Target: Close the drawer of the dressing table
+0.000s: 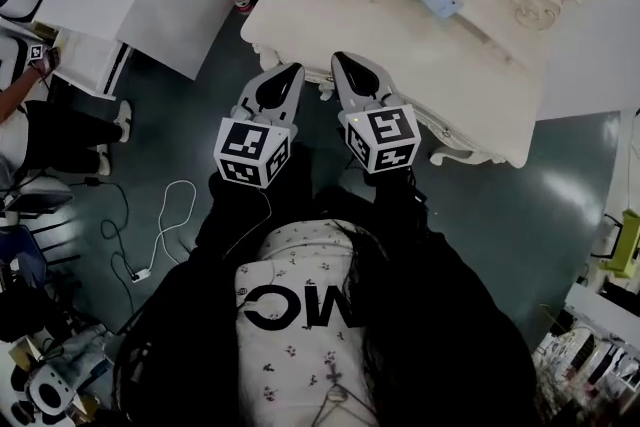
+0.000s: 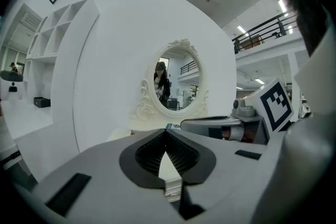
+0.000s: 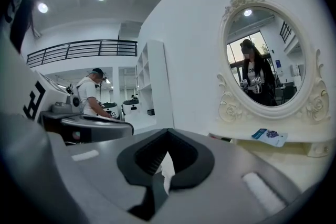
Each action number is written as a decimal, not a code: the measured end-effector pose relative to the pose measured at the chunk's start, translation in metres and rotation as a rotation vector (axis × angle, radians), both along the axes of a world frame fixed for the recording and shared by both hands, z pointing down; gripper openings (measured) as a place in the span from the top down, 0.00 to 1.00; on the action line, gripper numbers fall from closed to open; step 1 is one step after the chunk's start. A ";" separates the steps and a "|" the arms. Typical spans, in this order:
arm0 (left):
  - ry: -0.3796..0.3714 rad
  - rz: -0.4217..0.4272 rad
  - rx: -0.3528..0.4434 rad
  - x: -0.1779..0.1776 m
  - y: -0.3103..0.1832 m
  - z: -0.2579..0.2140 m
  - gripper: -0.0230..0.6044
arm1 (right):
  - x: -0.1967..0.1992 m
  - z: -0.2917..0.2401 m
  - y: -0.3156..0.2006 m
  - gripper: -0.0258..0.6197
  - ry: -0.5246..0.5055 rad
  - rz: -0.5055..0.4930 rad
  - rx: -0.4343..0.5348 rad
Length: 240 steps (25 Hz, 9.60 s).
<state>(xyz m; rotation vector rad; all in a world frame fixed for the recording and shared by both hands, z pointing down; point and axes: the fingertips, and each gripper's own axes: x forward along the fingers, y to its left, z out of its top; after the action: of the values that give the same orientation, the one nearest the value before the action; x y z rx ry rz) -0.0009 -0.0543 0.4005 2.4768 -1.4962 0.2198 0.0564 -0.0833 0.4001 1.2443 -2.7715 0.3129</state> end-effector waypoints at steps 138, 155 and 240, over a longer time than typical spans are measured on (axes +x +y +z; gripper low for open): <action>-0.064 0.152 -0.223 -0.059 -0.254 0.072 0.96 | 0.020 0.247 -0.339 0.83 0.342 0.306 -0.427; -0.058 0.151 -0.206 -0.071 -0.245 0.070 0.96 | 0.007 0.204 -0.275 0.84 0.137 0.291 -0.478; -0.108 0.323 -0.115 -0.003 0.121 0.046 0.96 | -0.009 0.067 0.144 0.95 -0.126 0.226 -0.232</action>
<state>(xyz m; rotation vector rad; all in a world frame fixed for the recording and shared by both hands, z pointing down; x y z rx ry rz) -0.0034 0.0667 0.4467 2.6352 -1.0767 0.4892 0.0471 0.0608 0.4667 1.5221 -2.5974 0.7309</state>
